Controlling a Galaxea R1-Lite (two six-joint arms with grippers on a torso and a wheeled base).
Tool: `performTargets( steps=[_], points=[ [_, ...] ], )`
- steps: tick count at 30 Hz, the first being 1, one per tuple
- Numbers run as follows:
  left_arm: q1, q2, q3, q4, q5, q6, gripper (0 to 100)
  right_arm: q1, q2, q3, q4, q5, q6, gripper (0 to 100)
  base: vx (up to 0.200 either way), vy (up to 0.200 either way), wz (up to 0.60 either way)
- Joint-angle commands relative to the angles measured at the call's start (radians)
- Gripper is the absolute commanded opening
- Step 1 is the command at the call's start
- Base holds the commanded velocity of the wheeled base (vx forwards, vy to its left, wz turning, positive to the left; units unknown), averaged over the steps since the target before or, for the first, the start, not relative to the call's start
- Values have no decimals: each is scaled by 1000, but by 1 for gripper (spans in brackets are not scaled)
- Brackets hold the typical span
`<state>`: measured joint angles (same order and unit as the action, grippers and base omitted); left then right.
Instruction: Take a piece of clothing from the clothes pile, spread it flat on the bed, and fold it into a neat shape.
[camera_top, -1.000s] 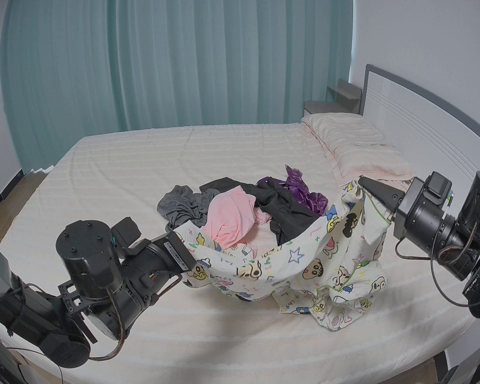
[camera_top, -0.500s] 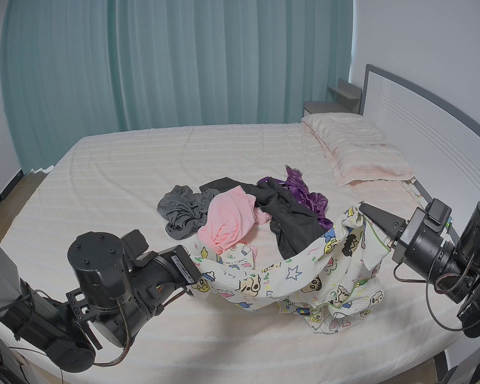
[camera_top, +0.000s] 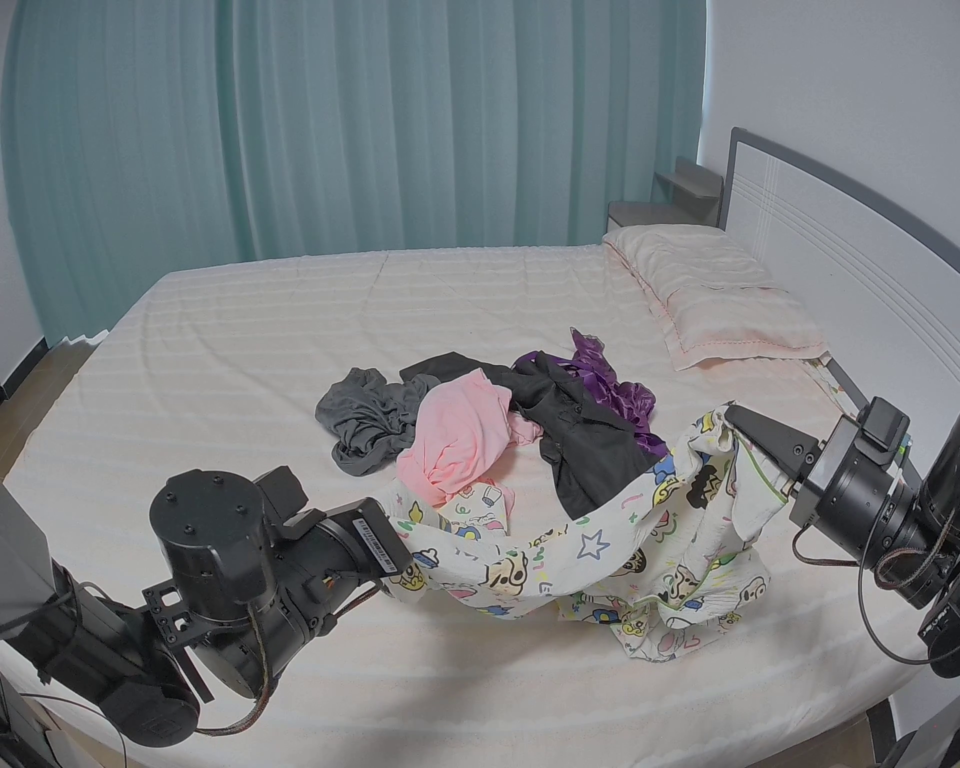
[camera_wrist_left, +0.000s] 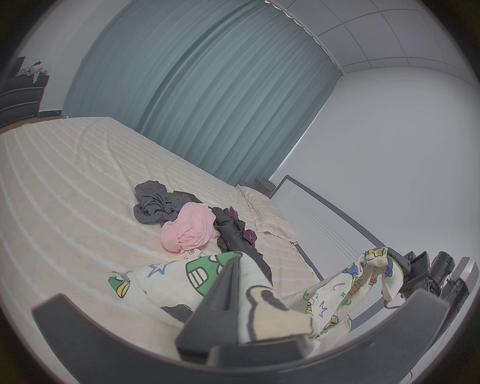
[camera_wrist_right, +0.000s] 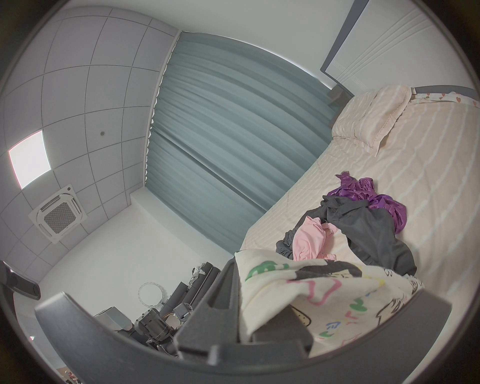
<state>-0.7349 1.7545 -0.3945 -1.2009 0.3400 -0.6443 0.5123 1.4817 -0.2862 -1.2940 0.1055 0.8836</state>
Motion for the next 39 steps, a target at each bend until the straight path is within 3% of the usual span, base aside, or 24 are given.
performTargets(
  steps=[1,5,26,39],
  points=[
    [0,-1,0,0,1,0,0,0,-6,-1,-2,0,0,0,-200,0,0],
    [0,-1,2,0,1,0,0,-2,-4,-1,-2,-1,0,0,-200,0,0],
    [8,0,16,-14,2,-2,0,-6,-32,-7,-2,-4,-2,0,0,0,0],
    [26,-21,22,-11,-1,17,0,-14,-34,-5,-1,-1,-2,0,0,200,0]
  ],
)
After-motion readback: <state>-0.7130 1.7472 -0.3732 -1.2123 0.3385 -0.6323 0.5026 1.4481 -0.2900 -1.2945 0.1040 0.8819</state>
